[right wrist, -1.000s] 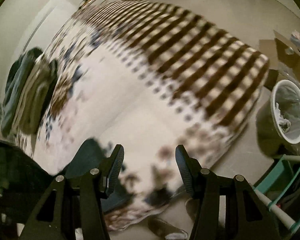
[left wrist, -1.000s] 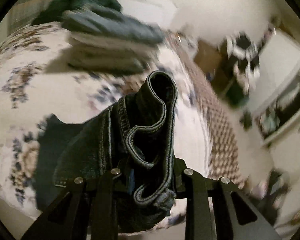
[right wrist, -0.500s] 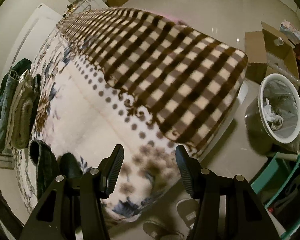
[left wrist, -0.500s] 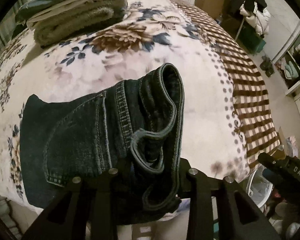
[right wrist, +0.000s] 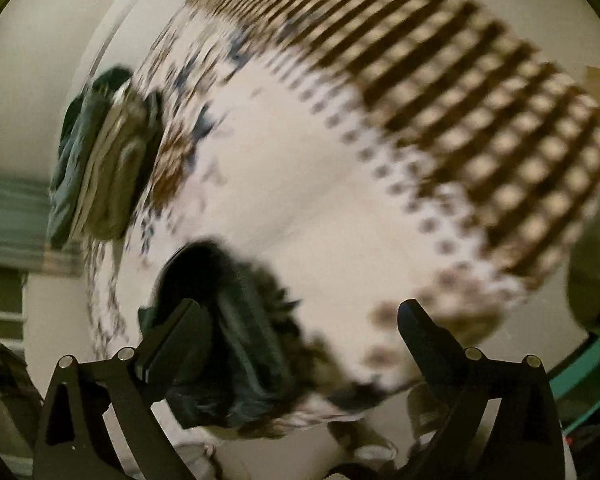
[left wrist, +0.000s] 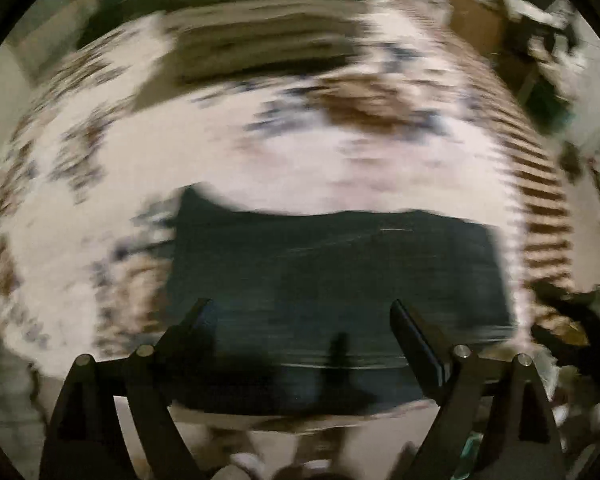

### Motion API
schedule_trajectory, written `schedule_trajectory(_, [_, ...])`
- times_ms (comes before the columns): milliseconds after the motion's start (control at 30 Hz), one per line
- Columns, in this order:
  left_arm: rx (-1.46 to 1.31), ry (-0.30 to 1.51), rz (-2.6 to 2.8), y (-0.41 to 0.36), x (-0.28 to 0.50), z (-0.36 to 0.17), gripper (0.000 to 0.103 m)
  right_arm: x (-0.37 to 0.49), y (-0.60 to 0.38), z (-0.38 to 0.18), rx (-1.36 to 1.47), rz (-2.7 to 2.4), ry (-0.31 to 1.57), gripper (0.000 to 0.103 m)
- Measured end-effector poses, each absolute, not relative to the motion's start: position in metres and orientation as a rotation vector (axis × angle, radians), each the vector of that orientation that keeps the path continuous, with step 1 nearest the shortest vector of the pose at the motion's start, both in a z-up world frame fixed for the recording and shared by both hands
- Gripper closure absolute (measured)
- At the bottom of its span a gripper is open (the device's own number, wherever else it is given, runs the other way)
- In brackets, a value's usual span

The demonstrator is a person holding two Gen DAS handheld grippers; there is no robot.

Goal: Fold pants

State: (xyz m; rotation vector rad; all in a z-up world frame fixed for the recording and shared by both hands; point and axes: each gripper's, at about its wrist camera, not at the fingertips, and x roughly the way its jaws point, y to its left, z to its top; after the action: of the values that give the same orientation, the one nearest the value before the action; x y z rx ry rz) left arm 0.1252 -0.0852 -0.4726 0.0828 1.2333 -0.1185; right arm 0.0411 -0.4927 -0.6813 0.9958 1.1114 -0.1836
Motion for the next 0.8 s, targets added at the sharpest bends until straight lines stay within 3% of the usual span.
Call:
schedule_trajectory(300, [-0.026, 1.355, 0.117, 0.029, 0.147, -0.528, 0.015, 0.089, -0.440, -0.725, 1.010, -0.058, 1.260, 0.003])
schedule_trajectory(367, [-0.043, 1.371, 0.117, 0.034, 0.146, -0.534, 0.015, 0.090, -0.434, -0.724, 0.977, -0.067, 1.268, 0.020])
schedule_trajectory(400, [-0.044, 1.376, 0.114, 0.034, 0.145, -0.537, 0.015, 0.091, -0.431, -0.718, 0.937, -0.070, 1.260, 0.048])
schedule_trajectory(433, [-0.034, 1.380, 0.108, 0.032, 0.143, -0.540, 0.015, 0.091, -0.427, -0.711, 0.882, -0.090, 1.257, 0.053])
schedule_trajectory(533, [-0.015, 1.378, 0.087, 0.026, 0.136, -0.543, 0.015, 0.085, -0.418, -0.687, 0.812, -0.099, 1.229, 0.054])
schedule_trajectory(567, [-0.012, 1.376, 0.082, 0.024, 0.134, -0.544, 0.015, 0.083, -0.415, -0.681, 0.799, -0.090, 1.213, 0.061])
schedule_trajectory(600, [-0.014, 1.377, 0.078, 0.024, 0.133, -0.544, 0.015, 0.082, -0.412, -0.677, 0.781, -0.098, 1.212, 0.091])
schedule_trajectory(800, [-0.041, 1.390, 0.045, 0.021, 0.130, -0.537, 0.015, 0.058, -0.425, -0.642, 0.846, -0.138, 1.160, 0.093])
